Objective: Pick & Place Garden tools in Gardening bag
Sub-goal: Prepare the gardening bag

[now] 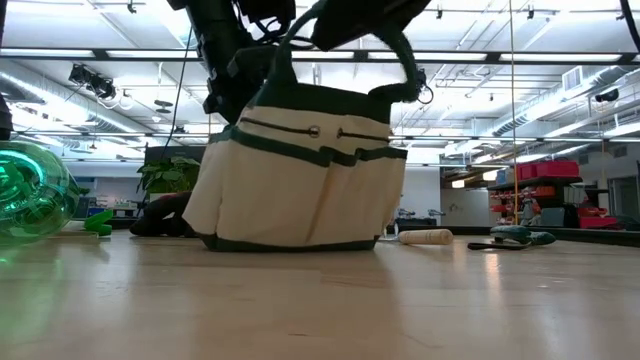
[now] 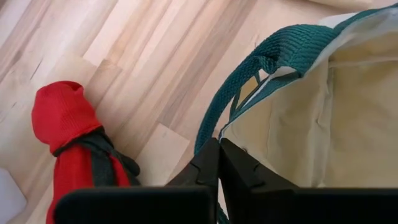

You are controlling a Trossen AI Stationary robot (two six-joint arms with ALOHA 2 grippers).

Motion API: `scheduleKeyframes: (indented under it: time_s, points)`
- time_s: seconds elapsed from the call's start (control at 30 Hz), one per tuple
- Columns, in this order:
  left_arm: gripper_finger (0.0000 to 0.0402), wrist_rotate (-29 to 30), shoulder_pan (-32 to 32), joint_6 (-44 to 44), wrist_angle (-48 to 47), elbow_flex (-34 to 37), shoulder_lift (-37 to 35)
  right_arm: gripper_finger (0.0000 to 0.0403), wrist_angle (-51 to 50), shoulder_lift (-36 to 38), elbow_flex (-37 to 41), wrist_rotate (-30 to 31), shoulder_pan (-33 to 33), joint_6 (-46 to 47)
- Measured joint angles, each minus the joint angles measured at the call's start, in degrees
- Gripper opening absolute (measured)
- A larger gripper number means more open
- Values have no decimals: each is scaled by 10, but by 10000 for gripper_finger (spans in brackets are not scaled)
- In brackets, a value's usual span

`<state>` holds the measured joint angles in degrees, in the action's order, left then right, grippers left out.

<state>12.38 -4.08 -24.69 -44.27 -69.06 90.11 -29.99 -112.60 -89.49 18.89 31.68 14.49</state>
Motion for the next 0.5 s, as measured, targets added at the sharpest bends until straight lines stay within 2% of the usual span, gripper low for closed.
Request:
scheduleKeyframes:
  time_s: [0.17, 0.5]
  points:
    - [26, 0, 0, 0, 0, 0, 0, 56, -1, 0, 0, 6, -5, 10]
    - [79, -2, 0, 6, 1, 0, 0, 105, -1, 0, 0, 15, -22, 9]
